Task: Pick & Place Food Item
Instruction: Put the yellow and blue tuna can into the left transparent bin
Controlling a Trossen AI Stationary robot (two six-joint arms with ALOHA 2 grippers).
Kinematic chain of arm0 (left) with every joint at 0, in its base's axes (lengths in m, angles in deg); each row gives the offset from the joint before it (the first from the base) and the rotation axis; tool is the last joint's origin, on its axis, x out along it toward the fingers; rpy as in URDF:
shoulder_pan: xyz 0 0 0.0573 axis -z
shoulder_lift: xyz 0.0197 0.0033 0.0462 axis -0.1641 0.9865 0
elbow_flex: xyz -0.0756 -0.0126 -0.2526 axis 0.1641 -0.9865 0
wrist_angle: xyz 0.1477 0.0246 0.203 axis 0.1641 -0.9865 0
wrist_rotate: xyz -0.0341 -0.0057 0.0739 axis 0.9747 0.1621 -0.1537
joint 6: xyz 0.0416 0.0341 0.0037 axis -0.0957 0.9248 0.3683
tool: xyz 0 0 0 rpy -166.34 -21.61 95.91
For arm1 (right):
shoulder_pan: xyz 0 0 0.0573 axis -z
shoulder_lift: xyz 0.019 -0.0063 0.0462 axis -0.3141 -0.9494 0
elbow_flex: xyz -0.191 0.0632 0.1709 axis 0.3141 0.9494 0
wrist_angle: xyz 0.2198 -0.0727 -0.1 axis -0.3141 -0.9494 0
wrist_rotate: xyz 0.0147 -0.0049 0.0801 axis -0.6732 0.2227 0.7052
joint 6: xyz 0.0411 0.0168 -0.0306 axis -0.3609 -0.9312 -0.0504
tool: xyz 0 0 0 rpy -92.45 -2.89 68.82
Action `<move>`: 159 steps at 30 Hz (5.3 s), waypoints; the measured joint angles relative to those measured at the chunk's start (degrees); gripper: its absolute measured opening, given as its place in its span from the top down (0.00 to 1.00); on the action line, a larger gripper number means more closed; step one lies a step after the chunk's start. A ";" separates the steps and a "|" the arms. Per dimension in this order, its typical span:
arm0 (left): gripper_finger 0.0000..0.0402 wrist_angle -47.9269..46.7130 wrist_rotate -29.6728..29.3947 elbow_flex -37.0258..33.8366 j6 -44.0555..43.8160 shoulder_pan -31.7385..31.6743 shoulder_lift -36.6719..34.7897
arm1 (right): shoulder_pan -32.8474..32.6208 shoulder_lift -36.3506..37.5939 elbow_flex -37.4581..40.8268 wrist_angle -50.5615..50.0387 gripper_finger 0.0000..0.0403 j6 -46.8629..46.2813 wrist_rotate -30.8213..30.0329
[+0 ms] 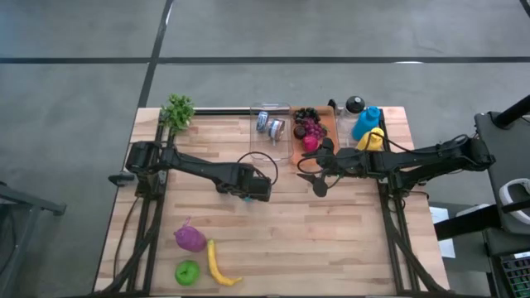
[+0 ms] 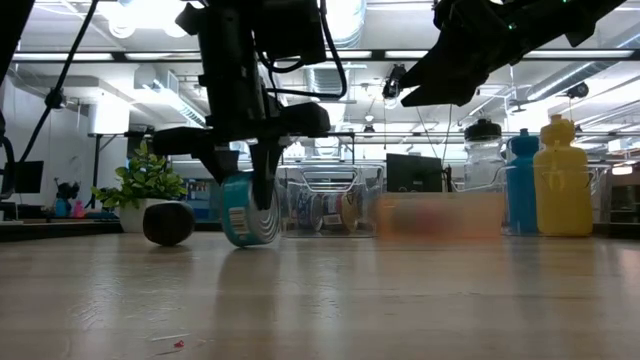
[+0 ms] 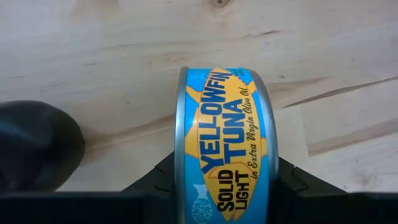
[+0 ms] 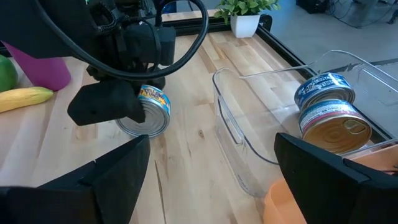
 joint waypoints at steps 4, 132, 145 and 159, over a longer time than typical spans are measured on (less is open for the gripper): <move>0.66 0.00 1.46 0.00 1.76 -0.11 -0.03 | 0.01 0.00 0.00 -0.01 0.17 0.00 0.02; 0.67 9.82 2.83 10.91 72.29 -21.33 -1.56 | 0.12 0.01 -0.02 0.06 0.19 -3.07 -4.71; 0.67 11.59 0.82 10.86 70.32 -22.18 4.16 | 0.12 0.02 -0.02 0.19 0.15 -2.92 -4.73; 0.67 14.59 0.87 10.30 68.47 -22.59 6.97 | 0.12 0.02 -0.02 0.17 0.16 -2.87 -4.73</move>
